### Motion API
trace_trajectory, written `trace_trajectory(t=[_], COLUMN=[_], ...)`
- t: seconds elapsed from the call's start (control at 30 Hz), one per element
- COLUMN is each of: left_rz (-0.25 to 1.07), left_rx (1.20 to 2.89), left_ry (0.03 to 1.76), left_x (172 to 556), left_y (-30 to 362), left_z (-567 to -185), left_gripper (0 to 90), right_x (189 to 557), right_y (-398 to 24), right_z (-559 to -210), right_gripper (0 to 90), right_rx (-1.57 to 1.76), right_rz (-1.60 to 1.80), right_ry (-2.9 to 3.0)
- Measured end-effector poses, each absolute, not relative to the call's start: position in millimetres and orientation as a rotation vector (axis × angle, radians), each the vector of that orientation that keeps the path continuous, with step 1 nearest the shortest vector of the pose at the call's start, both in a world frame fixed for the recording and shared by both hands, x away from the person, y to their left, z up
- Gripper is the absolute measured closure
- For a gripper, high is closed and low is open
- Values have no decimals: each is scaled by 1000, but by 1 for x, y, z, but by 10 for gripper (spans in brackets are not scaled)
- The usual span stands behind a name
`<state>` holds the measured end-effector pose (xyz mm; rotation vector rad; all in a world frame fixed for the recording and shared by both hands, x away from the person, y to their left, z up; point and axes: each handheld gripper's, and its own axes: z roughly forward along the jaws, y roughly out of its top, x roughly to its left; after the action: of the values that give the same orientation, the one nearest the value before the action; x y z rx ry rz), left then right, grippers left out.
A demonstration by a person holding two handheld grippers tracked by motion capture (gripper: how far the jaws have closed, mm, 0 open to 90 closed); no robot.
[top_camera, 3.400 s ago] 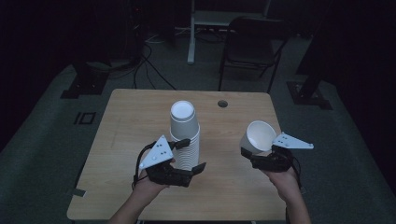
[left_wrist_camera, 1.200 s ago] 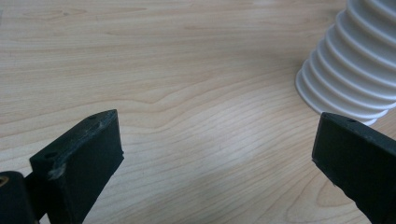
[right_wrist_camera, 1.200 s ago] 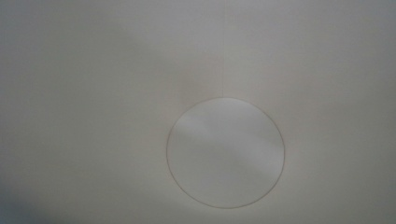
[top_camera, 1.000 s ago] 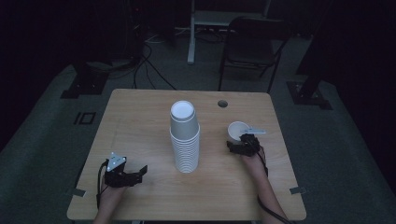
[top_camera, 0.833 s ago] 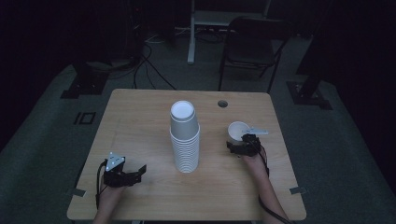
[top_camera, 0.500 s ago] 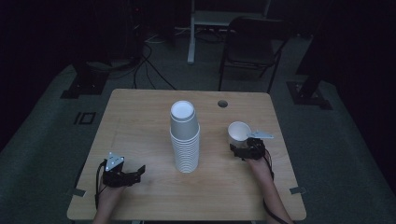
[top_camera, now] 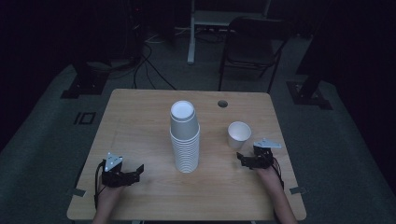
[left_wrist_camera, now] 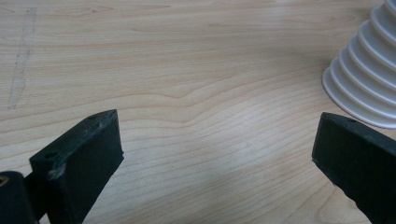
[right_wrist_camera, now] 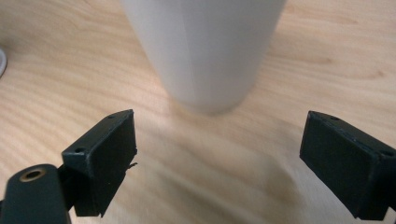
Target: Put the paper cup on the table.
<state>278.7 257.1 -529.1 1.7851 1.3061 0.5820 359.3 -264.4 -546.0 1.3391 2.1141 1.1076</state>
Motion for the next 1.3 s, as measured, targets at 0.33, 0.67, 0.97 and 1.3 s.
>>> trace_trajectory(t=[0.33, 0.67, 0.97, 1.3], left_rz=[589, 594, 603, 607], left_rx=[1775, 1784, 1806, 1822], left_ry=[1327, 1342, 1360, 1374], left_x=[278, 278, 278, 278], left_y=[261, 263, 264, 265], left_z=[-530, -533, -537, -538], left_gripper=[22, 22, 22, 22], right_x=[335, 311, 294, 278], right_y=[-287, -301, -314, -325], right_z=[-547, -544, -546, -548], right_gripper=[102, 102, 103, 103], right_rx=[1372, 1384, 1407, 1423], right_rz=[1082, 1084, 1083, 1029], right_ry=[2080, 2043, 2025, 2004])
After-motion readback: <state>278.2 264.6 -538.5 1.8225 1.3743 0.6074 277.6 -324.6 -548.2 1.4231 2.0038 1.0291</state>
